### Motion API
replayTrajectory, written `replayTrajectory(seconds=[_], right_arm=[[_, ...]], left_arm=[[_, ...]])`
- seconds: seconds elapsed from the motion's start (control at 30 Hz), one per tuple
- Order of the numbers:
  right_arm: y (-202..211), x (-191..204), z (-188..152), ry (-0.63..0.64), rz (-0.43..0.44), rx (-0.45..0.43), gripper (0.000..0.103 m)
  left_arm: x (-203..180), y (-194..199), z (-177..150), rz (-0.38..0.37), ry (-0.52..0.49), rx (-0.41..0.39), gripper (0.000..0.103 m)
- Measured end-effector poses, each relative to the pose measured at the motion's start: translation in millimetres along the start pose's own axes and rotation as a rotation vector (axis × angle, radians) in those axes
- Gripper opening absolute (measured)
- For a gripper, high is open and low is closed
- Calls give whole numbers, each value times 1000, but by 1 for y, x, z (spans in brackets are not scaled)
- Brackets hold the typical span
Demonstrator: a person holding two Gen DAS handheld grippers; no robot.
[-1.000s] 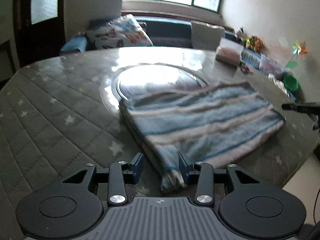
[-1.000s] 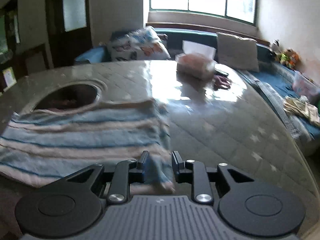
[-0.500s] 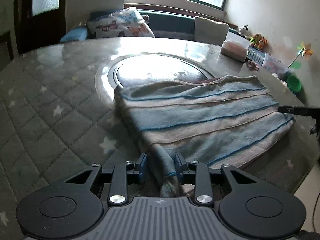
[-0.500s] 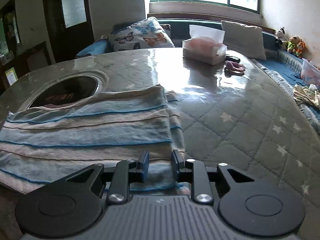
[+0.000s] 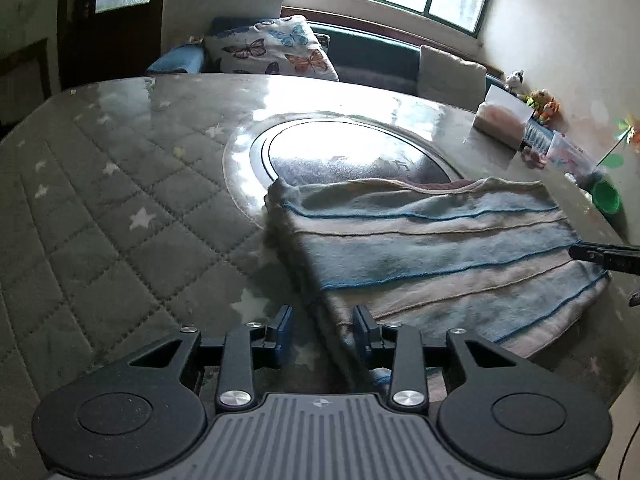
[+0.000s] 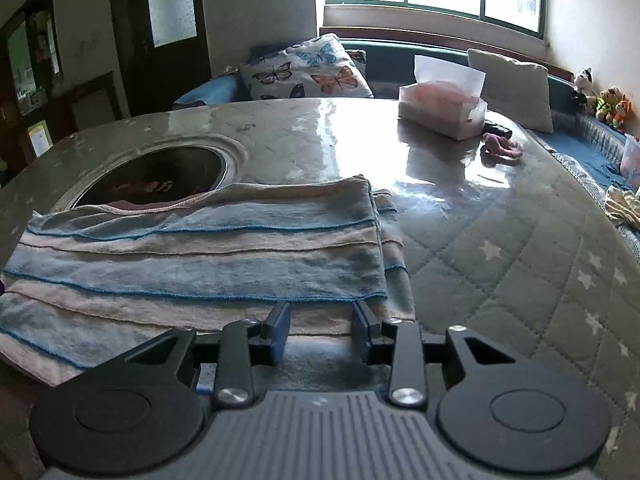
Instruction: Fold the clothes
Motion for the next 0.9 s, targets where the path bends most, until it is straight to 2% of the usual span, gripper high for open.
replayTrajectory(seconds=[0.1, 0.17, 0.3, 0.37, 0.43, 0.67, 0.8, 0.9], right_arm=[[5, 9, 5, 42, 13, -1, 39], [10, 26, 10, 95, 48, -8, 45], [18, 71, 15, 174, 177, -7, 50], [20, 95, 15, 212, 236, -6, 56], [22, 132, 12, 267, 330, 3, 56], [33, 236, -1, 471, 561, 10, 57], [36, 277, -10, 573, 626, 9, 57], [38, 292, -17, 631, 645, 13, 57]], left_arm=[[5, 4, 5, 18, 9, -18, 49], [10, 6, 10, 26, 28, -32, 55], [18, 9, 19, 54, 47, -53, 70], [22, 11, 23, 65, 52, -63, 78], [26, 14, 26, 76, 56, -75, 87], [37, 21, 31, 93, 73, -95, 94], [43, 25, 30, 88, 89, -103, 95], [48, 26, 30, 88, 102, -105, 95]])
Point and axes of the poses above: each gripper's, at about its wrist camera, not at the fingertips, and y roughly against the way its jaws point, x to its left, z to its top, the point moved 5 cm from there along -y, roughly the way its jaws point, and after that the axes turned 13 degrees about -x, right-handed, at the moved point
